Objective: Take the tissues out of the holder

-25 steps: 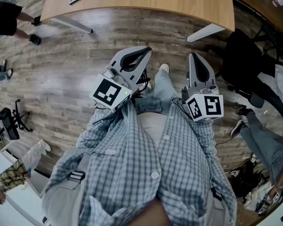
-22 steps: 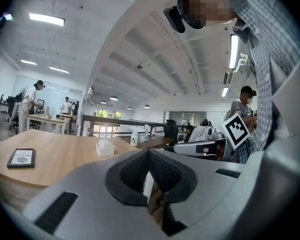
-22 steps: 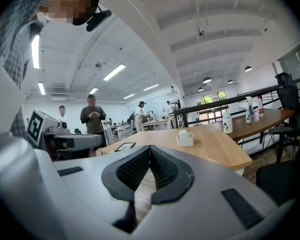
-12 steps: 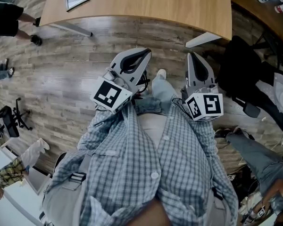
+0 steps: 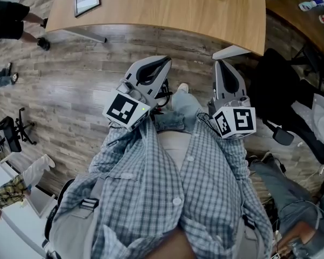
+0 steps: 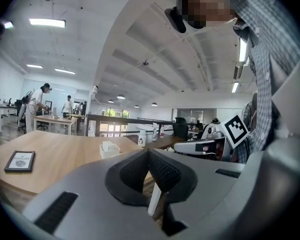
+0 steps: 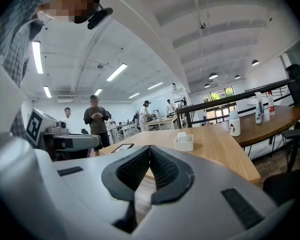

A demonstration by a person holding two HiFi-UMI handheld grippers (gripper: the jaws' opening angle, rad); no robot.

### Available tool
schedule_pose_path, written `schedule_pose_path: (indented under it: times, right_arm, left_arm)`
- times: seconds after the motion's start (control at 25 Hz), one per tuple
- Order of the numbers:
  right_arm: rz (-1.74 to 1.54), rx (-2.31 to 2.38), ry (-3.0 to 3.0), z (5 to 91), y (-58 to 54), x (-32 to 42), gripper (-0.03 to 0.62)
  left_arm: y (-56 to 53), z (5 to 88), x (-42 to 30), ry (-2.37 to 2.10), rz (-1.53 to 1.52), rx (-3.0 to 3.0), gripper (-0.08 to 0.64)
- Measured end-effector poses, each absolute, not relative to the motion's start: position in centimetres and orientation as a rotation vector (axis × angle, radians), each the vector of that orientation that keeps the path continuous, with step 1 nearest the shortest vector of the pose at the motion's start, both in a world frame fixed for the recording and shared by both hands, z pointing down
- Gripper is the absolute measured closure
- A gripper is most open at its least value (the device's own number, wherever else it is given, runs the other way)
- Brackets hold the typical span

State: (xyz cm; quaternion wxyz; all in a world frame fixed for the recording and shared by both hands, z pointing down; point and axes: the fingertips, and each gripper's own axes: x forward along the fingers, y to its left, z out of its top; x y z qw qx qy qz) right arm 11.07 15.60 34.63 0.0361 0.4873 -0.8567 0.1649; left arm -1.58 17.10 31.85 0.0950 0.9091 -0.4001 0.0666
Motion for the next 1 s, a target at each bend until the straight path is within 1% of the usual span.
schedule_pose_path:
  times: [0.6, 1.0]
  right_arm:
    - [0.49, 1.479, -2.636, 35.1, 11.2, 14.9, 0.581]
    - [0.49, 1.483, -2.658, 35.3, 11.0, 15.4, 0.581]
  left_arm:
    - [13.5, 32.2, 0.9, -1.236, 0.209, 2.667, 0.552]
    - [13.1, 31.7, 1.2, -1.257, 0.214, 2.685, 0.552]
